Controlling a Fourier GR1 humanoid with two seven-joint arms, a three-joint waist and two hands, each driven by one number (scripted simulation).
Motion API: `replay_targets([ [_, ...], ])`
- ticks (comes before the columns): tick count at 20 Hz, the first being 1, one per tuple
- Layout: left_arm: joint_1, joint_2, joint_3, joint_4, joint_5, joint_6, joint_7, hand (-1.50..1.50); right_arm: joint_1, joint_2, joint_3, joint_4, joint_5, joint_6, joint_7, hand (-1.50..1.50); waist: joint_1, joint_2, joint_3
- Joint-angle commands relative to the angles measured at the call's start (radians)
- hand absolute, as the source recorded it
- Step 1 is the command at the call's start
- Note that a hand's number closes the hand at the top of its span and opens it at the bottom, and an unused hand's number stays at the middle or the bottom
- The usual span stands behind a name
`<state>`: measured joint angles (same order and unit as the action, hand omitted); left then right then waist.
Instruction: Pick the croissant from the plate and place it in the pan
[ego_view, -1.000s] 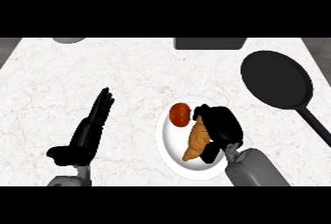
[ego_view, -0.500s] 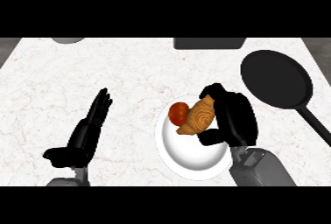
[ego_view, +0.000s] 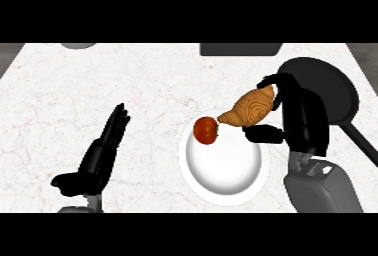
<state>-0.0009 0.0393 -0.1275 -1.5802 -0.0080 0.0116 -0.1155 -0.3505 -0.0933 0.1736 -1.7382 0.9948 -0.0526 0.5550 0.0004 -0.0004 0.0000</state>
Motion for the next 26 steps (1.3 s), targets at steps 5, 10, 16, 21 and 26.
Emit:
replay_targets([
  [5,-0.014,-0.011,-0.008,-0.012,-0.013,0.008,0.019,0.0,-0.064,-0.084,-0.283,0.247,-0.166,-0.161,-0.2,1.5,0.007,0.003,0.001],
  [10,-0.026,-0.022,-0.018,-0.04,-0.025,0.022,0.046,0.0,-0.068,-0.187,-0.361,0.435,-0.139,-0.305,-0.387,1.5,0.009,0.004,0.001],
  [16,0.006,-0.004,0.0,-0.008,-0.005,-0.013,-0.01,0.0,-0.233,-0.248,-0.491,0.745,-0.178,-0.514,-0.532,1.5,0.025,0.008,0.002],
  [21,-0.005,-0.018,-0.033,-0.045,-0.018,-0.011,0.022,0.0,-0.368,-0.325,-0.601,1.051,-0.287,-0.589,-0.732,1.5,0.049,0.016,0.004],
  [26,-0.065,-0.036,-0.037,0.019,-0.045,0.017,0.011,0.0,-0.468,-0.392,-0.661,1.264,-0.344,-0.597,-0.886,1.5,0.046,0.02,0.003],
])
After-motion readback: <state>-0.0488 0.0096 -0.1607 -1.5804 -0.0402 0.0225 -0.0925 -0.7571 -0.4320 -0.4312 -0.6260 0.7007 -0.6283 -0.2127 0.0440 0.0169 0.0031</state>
